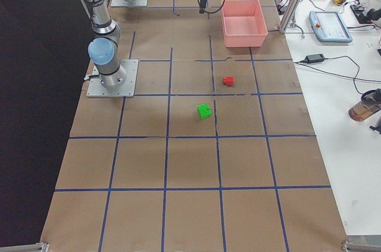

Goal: Put all blocks into box

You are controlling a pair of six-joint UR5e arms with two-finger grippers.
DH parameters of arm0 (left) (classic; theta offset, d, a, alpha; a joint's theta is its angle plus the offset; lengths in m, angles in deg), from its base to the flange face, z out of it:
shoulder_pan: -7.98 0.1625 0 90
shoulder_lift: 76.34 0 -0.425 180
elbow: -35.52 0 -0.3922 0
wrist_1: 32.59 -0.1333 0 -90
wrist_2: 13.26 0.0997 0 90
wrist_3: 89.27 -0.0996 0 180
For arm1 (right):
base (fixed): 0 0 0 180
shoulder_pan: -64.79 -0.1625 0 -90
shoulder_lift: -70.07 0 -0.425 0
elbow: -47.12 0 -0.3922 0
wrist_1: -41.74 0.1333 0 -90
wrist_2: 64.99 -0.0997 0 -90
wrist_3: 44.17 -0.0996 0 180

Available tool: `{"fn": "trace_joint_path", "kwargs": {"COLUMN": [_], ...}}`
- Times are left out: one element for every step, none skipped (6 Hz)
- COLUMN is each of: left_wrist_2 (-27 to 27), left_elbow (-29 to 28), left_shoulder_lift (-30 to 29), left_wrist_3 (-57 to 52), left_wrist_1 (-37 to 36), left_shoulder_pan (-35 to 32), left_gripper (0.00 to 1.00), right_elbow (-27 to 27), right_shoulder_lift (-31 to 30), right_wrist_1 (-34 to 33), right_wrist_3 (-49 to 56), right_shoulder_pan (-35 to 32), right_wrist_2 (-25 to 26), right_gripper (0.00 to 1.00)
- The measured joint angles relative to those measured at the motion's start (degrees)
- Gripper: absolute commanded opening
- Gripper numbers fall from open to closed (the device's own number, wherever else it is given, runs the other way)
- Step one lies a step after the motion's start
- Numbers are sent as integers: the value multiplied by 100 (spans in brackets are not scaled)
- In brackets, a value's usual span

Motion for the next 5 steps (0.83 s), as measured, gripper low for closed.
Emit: {"fn": "trace_joint_path", "kwargs": {"left_wrist_2": [3,25,62,66,56], "left_elbow": [37,82,102,134,173], "left_shoulder_lift": [31,68,86,136,151], "left_wrist_3": [-3,-13,-107,-260,-410], "left_wrist_1": [-3,-7,0,66,146], "left_shoulder_pan": [1,12,101,519,1135], "left_gripper": [99,99,99,99,99], "right_elbow": [0,-9,-11,-7,4], "right_shoulder_lift": [-3,-7,-10,-12,-10], "right_wrist_1": [-9,-10,-9,-17,-47], "right_wrist_3": [0,0,-6,-23,-40], "right_shoulder_pan": [4,7,5,1,-8], "right_wrist_2": [-5,-10,-15,-25,-29], "right_gripper": [100,100,100,100,100]}}
